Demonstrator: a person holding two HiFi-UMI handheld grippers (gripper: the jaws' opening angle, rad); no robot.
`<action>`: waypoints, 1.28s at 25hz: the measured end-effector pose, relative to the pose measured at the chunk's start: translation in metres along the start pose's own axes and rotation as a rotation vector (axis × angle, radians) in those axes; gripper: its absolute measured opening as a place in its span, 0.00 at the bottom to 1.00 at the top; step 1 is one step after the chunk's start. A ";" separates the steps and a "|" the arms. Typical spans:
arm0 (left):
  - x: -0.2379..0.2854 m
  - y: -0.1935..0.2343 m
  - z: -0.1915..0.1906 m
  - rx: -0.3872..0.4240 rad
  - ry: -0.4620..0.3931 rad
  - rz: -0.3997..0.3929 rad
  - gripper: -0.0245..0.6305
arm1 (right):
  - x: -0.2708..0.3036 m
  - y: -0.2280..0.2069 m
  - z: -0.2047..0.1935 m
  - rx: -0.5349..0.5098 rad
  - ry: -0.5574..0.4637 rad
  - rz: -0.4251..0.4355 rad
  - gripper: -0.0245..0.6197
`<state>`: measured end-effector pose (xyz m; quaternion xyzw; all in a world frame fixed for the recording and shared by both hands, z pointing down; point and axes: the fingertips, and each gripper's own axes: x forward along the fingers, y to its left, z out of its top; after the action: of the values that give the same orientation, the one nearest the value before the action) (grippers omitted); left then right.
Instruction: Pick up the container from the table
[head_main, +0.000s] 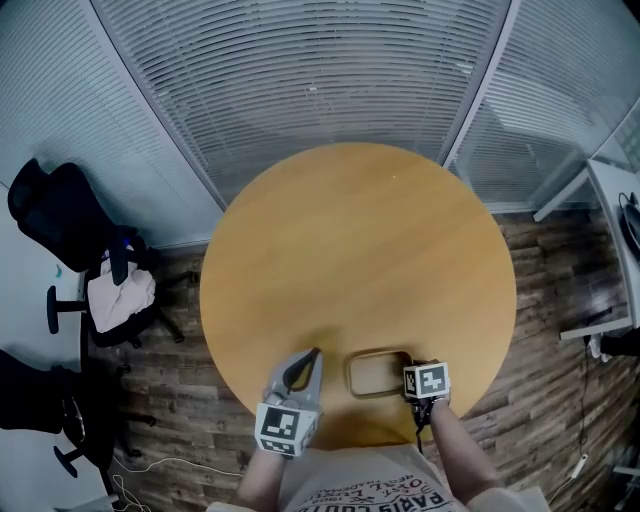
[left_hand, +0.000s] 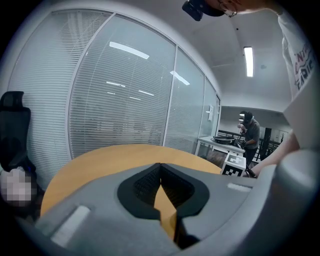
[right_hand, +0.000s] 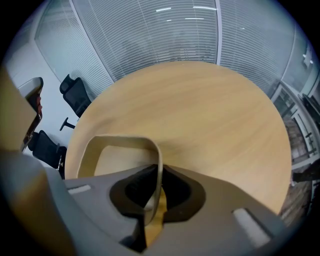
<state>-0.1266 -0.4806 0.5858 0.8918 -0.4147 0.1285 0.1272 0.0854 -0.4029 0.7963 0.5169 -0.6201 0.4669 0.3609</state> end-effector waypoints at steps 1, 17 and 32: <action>-0.001 -0.001 0.003 0.003 -0.005 0.000 0.05 | -0.001 0.000 0.000 0.009 -0.004 0.003 0.08; -0.041 -0.010 0.026 0.005 -0.068 0.050 0.05 | -0.110 0.039 0.074 -0.058 -0.408 0.036 0.05; -0.072 -0.024 0.094 0.087 -0.226 0.082 0.05 | -0.290 0.067 0.142 -0.149 -0.952 -0.013 0.05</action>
<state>-0.1416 -0.4463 0.4708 0.8876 -0.4564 0.0500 0.0355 0.0839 -0.4478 0.4692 0.6499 -0.7449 0.1304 0.0758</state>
